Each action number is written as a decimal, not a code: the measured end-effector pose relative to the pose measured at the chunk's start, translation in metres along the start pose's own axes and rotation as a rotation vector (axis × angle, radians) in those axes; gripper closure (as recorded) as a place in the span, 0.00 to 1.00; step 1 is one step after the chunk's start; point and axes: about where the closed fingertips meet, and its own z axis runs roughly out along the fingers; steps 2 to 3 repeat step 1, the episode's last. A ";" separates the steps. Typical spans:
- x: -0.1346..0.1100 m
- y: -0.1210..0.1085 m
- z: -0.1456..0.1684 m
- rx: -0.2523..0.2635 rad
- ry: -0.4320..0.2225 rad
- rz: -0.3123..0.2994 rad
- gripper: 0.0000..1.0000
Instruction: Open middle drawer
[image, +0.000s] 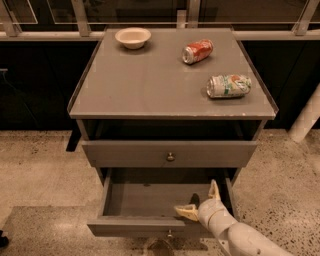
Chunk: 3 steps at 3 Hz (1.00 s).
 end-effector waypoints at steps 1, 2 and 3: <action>0.000 0.000 0.000 0.000 0.000 0.000 0.00; 0.000 0.000 0.000 0.000 0.000 0.000 0.00; 0.000 0.000 0.000 0.000 0.000 0.000 0.00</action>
Offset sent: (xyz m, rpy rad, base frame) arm 0.0000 0.0000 0.0000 0.0000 0.0000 0.0000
